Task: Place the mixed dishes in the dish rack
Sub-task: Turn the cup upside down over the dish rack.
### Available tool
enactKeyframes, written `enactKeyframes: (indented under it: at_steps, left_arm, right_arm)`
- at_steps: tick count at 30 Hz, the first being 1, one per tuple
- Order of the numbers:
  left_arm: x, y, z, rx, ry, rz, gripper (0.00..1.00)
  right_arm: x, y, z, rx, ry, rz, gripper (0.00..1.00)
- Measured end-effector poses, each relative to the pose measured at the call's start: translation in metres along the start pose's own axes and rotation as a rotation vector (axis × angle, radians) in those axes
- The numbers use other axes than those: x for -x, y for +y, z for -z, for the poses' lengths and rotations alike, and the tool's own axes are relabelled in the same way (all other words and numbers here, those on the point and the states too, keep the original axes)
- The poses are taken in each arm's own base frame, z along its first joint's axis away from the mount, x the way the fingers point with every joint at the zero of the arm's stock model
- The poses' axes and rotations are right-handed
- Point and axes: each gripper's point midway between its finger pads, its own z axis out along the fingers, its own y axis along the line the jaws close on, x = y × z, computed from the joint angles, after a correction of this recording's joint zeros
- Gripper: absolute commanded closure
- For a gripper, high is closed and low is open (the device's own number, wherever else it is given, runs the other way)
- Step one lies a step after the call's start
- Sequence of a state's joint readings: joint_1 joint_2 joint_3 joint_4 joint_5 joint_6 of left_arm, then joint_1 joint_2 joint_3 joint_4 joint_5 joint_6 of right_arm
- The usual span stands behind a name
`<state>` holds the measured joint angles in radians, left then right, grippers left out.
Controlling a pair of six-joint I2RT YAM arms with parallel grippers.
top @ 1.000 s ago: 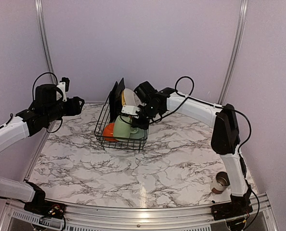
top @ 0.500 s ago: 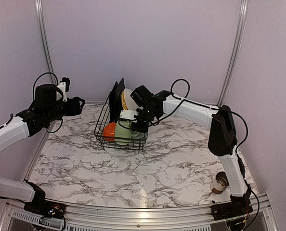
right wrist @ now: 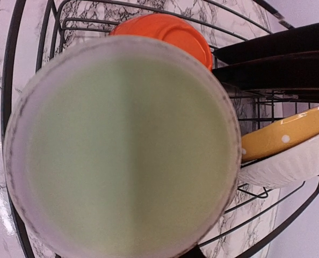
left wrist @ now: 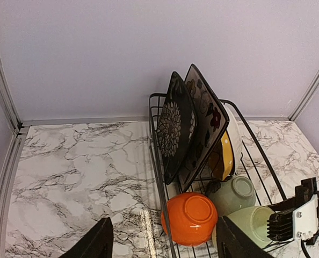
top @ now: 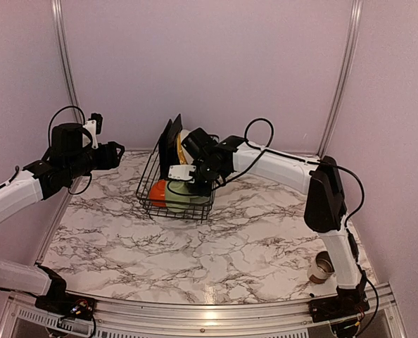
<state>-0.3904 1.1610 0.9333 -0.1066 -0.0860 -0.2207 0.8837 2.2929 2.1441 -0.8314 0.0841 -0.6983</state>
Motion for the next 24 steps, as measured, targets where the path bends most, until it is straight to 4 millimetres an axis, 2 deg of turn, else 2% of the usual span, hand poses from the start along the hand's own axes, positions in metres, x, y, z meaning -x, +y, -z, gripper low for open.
enactKeyframes:
  at_steps: [4, 16, 24]
  left_arm:
    - [0.001, -0.001, 0.000, -0.008, -0.003, 0.000, 0.33]
    - [0.000, -0.003, 0.000, -0.018, -0.001, 0.000, 0.33]
    - [-0.001, -0.004, -0.001, -0.026, 0.004, 0.000, 0.32]
  right_arm:
    - [-0.003, 0.000, 0.001, -0.003, -0.001, 0.000, 1.00]
    - [-0.033, 0.007, 0.006, 0.039, 0.048, -0.019, 1.00]
    - [-0.036, 0.008, 0.006, 0.060, 0.040, -0.028, 1.00]
